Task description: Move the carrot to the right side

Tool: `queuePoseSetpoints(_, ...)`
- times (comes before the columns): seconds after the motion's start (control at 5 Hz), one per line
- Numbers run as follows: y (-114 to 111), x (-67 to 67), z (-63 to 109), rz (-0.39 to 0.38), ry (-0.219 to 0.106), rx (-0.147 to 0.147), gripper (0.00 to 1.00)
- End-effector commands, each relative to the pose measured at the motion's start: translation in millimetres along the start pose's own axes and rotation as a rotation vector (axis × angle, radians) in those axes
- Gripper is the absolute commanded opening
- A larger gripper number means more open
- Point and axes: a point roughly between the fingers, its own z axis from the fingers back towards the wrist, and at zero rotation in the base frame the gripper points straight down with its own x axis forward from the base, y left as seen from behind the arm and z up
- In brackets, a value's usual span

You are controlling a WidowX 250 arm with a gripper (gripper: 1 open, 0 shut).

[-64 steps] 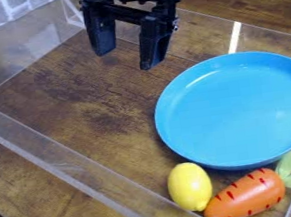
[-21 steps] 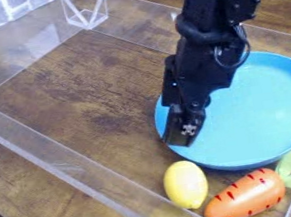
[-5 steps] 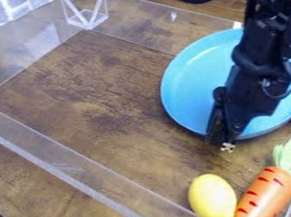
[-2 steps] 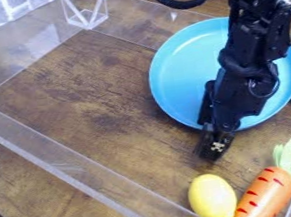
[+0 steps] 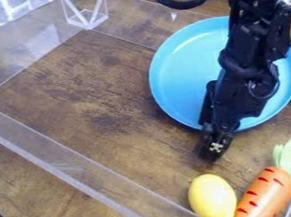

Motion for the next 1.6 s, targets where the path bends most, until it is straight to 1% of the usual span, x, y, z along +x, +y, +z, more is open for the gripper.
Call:
queuePoseSetpoints(0.0,-9,7.0,7.0,-0.011,-0.027,0.034,1.00)
queuePoseSetpoints(0.2,-16,8.8,4.2,-0.003,-0.025,0.034,1.00)
queuePoseSetpoints(0.8,-9,40.3,1.8,0.076,-0.020,0.020,1.00)
queuePoseSetpoints(1.0,-9,49.9,6.0,0.141,-0.015,0.009,0.00)
queuePoseSetpoints(1.2,-8,59.1,10.7,0.202,-0.005,0.001,0.00)
queuePoseSetpoints(1.4,-4,52.9,18.0,0.240,0.008,0.001,0.00)
